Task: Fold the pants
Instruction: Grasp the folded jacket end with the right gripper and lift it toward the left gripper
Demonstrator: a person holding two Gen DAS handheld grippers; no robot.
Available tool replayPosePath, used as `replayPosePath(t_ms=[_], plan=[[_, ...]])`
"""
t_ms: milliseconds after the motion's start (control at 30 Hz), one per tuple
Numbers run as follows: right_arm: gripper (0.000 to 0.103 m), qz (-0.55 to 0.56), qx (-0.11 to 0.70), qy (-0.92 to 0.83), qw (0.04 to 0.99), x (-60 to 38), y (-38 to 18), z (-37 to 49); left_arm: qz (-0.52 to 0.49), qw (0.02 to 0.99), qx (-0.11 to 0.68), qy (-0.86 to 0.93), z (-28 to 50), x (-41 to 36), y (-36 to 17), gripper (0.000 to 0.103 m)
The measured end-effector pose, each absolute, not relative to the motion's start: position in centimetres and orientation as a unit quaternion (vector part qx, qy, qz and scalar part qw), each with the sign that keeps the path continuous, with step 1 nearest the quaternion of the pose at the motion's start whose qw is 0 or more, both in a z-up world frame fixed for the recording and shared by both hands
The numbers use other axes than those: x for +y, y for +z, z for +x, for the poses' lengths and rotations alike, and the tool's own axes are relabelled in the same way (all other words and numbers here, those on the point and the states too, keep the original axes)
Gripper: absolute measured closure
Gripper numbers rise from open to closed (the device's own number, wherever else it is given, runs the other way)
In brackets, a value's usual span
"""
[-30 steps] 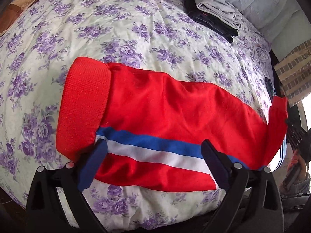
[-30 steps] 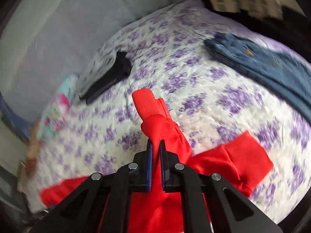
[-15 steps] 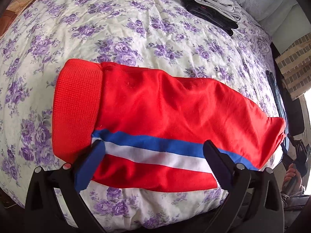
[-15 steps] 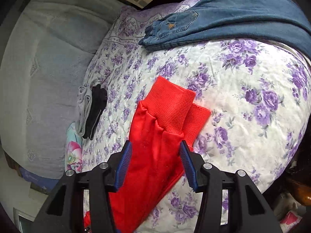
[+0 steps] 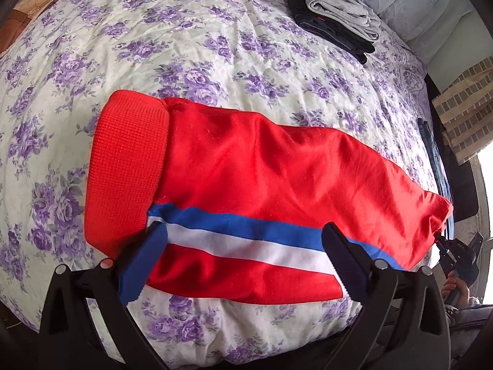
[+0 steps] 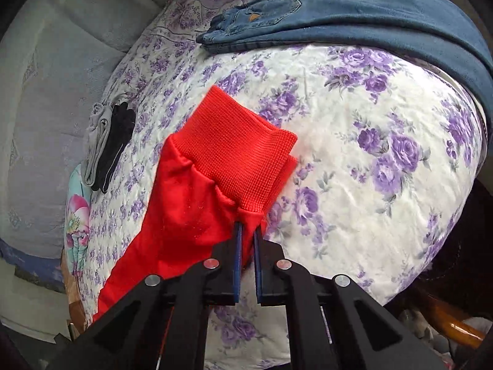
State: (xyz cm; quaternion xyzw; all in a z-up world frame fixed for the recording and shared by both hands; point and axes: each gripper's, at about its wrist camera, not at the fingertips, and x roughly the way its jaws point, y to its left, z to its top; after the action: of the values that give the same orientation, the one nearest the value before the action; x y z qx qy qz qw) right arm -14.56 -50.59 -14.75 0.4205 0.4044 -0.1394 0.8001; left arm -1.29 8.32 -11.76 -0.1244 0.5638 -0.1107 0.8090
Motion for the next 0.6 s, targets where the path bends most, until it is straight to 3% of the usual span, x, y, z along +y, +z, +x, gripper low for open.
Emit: replayPosePath(t_ms=[33, 100, 200, 300, 433, 467, 533, 600], plan=[[0.095, 0.429, 0.405, -0.141, 0.795, -51.0, -14.6, -14.8, -0.121, 0.808, 0.566, -0.110, -1.2, 8.2, -11.7, 0.005], [0.073, 0.423, 0.390, -0.170, 0.800, -51.6, -13.1, -15.7, -0.118, 0.805, 0.571, -0.110, -1.0, 8.1, -11.5, 0.005], [0.073, 0.294, 0.364, -0.192, 0.863, -50.0, -8.9, -15.2, -0.141, 0.806, 0.565, -0.109, -1.0, 8.7, -10.3, 0.005], [0.073, 0.222, 0.383, -0.076, 0.894, -46.4, -7.0, -11.5, -0.145, 0.815, 0.545, -0.130, -1.4, 8.4, -8.8, 0.005], [0.073, 0.182, 0.549, 0.010, 0.816, -42.5, -13.0, -6.8, -0.106, 0.813, 0.548, -0.165, -1.6, 6.3, -8.7, 0.005], [0.078, 0.188, 0.567, -0.004, 0.802, -42.6, -14.3, -6.6, -0.092, 0.804, 0.563, -0.166, -1.5, 5.9, -9.7, 0.005], [0.077, 0.195, 0.546, 0.016, 0.815, -42.2, -13.2, -6.3, -0.047, 0.784, 0.605, -0.131, -1.6, 5.4, -12.7, 0.005], [0.077, 0.186, 0.507, 0.087, 0.837, -40.6, -10.2, -4.8, -0.025, 0.795, 0.592, -0.130, -2.5, 5.0, -13.1, 0.005]])
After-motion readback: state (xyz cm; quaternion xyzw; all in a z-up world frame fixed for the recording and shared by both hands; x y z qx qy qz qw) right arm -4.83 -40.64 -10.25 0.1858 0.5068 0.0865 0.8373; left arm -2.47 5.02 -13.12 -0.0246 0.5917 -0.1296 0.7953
